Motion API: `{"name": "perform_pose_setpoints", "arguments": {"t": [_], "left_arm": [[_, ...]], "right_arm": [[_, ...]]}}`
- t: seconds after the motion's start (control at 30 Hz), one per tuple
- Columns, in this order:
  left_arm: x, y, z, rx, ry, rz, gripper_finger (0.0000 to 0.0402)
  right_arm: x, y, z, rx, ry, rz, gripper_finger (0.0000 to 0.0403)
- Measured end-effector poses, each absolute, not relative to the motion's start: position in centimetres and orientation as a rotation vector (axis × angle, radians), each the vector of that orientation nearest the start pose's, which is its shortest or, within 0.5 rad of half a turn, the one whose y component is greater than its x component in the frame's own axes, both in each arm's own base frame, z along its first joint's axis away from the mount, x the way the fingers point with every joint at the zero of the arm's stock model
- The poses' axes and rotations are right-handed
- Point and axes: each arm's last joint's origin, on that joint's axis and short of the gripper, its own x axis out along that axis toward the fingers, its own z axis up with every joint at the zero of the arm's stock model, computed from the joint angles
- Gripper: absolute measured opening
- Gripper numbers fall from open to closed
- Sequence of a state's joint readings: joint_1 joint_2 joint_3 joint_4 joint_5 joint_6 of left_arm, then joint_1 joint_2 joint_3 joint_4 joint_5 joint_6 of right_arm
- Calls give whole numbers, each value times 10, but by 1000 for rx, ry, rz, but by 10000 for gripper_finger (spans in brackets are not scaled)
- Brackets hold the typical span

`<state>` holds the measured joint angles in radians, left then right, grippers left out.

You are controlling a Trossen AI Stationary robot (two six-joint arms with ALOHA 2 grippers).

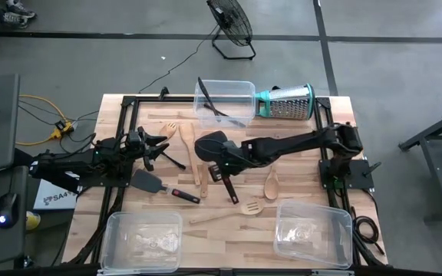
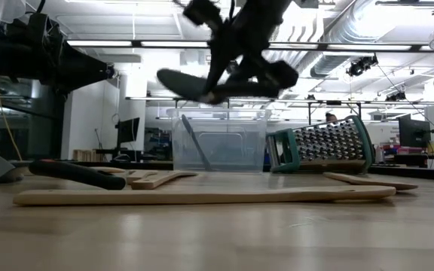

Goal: Pick & Place Kitchen Items
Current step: Put the black spatula into the bottom right transparent bin

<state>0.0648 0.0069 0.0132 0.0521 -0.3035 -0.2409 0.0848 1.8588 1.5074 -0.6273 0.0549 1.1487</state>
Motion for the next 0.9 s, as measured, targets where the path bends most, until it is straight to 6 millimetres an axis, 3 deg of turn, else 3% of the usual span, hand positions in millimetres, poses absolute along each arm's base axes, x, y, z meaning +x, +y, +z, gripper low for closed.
{"name": "perform_pose_setpoints", "arguments": {"t": [0.2,0.5,0.9], "left_arm": [[95,15,172,-245,-102,359,152],[95,15,172,-245,-101,359,152],[95,15,172,-245,-101,358,152]], "right_arm": [[376,51,279,921,854,-495,64],[316,82,325,788,892,-485,64],[257,119,348,656,964,-425,64]]}}
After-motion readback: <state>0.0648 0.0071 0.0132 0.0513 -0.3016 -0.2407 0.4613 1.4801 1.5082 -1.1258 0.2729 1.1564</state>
